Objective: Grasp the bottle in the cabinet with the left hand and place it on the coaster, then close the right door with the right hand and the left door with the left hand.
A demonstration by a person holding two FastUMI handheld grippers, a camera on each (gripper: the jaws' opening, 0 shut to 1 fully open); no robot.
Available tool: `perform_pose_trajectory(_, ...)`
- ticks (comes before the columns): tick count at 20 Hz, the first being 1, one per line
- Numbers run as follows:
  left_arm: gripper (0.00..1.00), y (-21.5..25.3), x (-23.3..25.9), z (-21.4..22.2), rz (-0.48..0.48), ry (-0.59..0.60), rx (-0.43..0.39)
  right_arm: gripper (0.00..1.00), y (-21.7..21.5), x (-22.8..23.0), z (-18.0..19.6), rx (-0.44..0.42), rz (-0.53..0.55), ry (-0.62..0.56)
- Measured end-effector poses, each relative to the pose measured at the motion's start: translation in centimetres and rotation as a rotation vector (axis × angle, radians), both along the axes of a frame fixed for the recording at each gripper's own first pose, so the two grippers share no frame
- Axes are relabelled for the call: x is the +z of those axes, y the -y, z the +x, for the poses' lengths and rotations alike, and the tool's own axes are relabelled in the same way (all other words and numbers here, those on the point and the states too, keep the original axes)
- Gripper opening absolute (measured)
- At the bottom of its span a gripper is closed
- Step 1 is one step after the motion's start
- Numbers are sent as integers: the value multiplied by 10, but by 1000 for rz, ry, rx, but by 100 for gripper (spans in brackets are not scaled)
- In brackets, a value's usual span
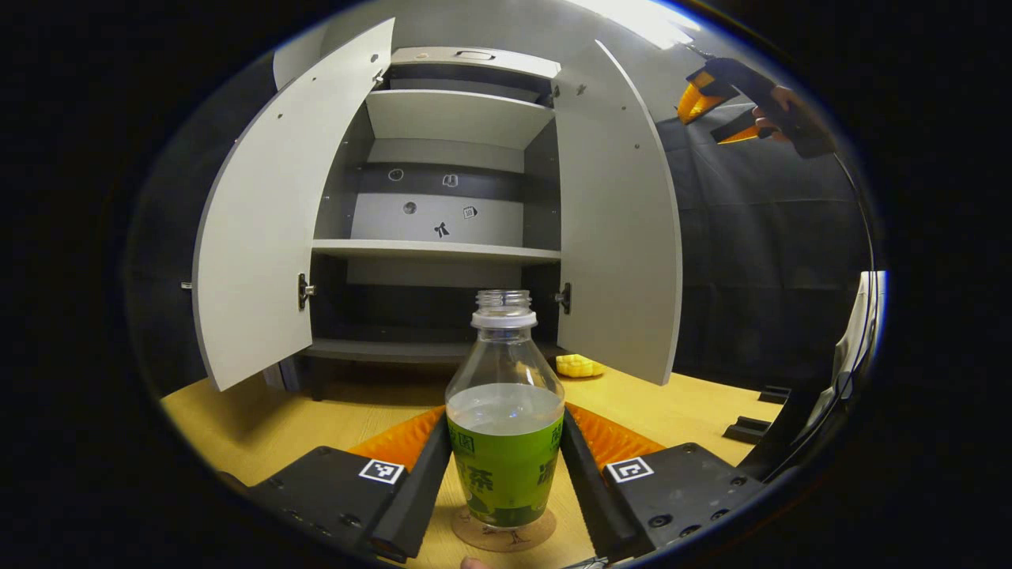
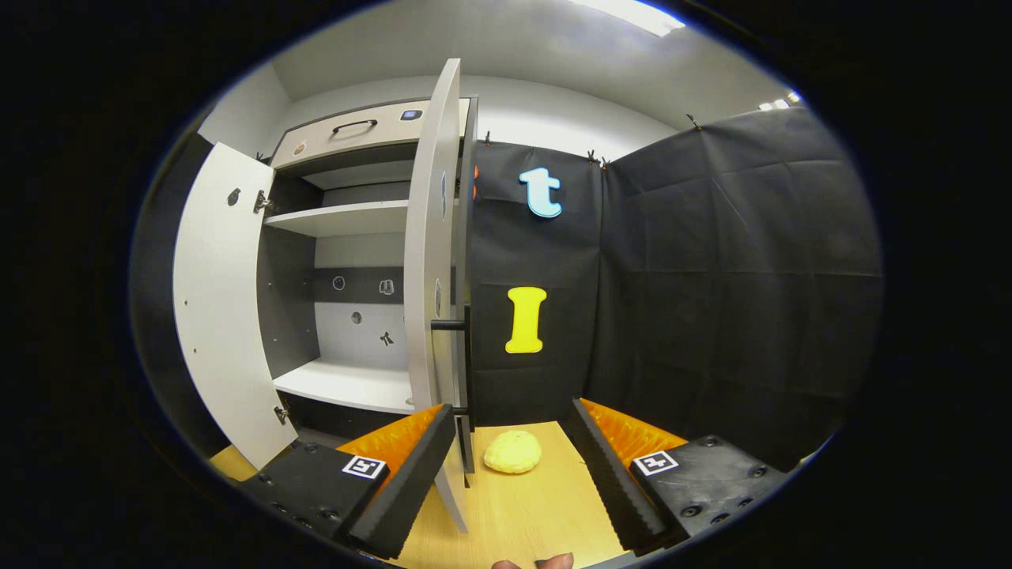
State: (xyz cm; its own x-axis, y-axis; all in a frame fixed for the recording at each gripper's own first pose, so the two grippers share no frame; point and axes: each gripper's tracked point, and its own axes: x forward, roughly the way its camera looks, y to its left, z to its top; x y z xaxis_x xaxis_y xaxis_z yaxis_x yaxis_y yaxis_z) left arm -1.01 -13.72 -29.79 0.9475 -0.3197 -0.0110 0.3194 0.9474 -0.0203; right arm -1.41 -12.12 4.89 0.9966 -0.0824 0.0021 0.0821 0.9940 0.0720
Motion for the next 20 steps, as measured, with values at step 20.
perform_pose_trajectory(20, 95, -10, -33, -27, 12, -98, -69, 98, 11, -22, 3, -45, 64, -64)
